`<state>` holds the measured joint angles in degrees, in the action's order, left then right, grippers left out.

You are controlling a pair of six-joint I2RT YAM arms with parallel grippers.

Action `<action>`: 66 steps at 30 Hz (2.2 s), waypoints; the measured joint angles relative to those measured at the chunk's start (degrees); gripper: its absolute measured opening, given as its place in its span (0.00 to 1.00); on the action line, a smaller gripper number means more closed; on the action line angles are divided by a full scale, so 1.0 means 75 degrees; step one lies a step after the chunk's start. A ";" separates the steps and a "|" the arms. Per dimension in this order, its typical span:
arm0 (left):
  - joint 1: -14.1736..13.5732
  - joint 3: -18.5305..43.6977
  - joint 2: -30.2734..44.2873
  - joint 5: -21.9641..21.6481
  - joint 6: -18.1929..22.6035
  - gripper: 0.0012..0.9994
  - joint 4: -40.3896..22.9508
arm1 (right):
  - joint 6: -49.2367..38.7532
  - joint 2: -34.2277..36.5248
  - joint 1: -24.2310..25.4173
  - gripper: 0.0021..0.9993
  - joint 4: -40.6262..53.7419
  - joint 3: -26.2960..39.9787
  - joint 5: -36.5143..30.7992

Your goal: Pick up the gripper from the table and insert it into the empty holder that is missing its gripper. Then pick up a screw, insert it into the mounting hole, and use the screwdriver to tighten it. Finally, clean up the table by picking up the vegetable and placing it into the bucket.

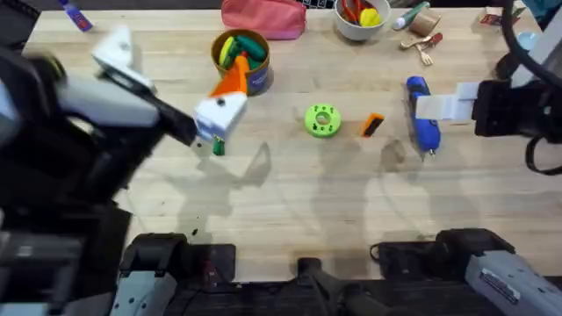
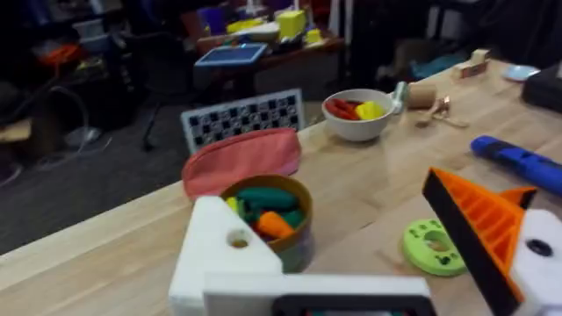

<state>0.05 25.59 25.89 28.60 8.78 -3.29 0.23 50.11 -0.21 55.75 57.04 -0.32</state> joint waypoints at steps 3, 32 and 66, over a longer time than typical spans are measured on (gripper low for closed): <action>0.0000 -0.0941 -0.0510 0.0450 -0.0291 0.99 0.0718 | 0.0000 0.0000 0.0000 0.99 0.0000 0.0000 0.0000; -0.0003 -0.3346 -0.3412 0.4634 -0.1258 0.99 -0.0427 | 0.0000 0.0000 0.0000 0.99 0.0000 0.0000 0.0000; 0.0000 -0.3340 -0.3413 0.4755 -0.0971 0.99 -0.0443 | 0.0000 0.0000 0.0000 0.99 0.0000 0.0000 0.0000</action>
<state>0.05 0.54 0.30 64.26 1.50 -6.61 0.23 50.11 -0.21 55.75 57.04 -0.32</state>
